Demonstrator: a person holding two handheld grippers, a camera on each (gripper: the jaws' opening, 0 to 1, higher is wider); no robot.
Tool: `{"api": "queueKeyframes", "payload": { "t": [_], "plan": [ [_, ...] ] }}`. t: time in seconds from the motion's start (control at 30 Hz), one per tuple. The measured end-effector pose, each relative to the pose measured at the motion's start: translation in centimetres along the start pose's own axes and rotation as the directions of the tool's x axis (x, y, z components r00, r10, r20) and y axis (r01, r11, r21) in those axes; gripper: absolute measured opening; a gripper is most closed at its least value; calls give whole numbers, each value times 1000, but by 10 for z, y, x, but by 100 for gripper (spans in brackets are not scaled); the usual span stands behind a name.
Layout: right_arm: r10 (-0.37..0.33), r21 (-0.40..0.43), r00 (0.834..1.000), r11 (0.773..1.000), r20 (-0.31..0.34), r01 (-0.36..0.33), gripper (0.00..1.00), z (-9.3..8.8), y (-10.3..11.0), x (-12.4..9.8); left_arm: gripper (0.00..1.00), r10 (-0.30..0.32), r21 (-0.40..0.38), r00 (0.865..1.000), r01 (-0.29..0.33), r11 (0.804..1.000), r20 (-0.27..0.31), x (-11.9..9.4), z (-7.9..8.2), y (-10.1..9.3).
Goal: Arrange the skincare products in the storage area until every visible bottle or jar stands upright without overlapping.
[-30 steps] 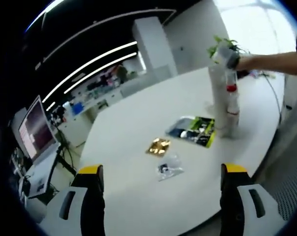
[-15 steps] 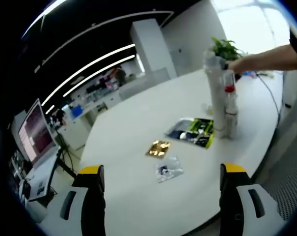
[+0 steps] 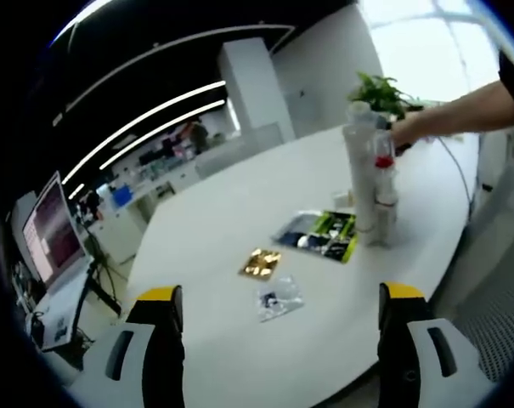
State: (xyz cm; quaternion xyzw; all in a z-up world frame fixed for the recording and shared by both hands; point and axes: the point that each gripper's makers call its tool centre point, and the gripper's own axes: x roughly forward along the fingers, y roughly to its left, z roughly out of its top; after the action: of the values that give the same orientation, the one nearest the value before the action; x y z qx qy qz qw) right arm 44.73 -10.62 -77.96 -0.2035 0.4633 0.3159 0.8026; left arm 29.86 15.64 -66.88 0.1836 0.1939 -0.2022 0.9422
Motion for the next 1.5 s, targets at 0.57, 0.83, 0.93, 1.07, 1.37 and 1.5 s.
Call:
{"api": "queueKeyframes", "payload": {
  "t": [0.57, 0.83, 0.93, 1.07, 1.37, 1.5],
  "plan": [
    [-226, 171, 914, 969, 337, 176, 19, 3, -9, -105, 95, -72, -21, 995, 73, 997, 66, -4, 12, -12],
    [-256, 187, 866, 963, 429, 192, 19, -1, 24, -148, 97, -130, 27, 986, 128, 991, 103, -8, 19, -26],
    [-254, 183, 849, 965, 463, 189, 19, 1, 42, -159, 97, -131, 19, 983, 129, 991, 127, -10, 23, -26],
    [-246, 200, 810, 966, 533, 162, 19, 12, 58, -170, 97, -147, -2, 980, 149, 989, 132, -11, 24, -28],
    [-239, 248, 736, 964, 633, 99, 19, 10, 92, -198, 97, -159, -29, 975, 165, 986, 155, -13, 27, -28],
    [-194, 215, 739, 974, 645, 68, 19, 8, 109, -195, 97, -167, -61, 972, 179, 982, 164, -14, 29, -27]
  ]
}}
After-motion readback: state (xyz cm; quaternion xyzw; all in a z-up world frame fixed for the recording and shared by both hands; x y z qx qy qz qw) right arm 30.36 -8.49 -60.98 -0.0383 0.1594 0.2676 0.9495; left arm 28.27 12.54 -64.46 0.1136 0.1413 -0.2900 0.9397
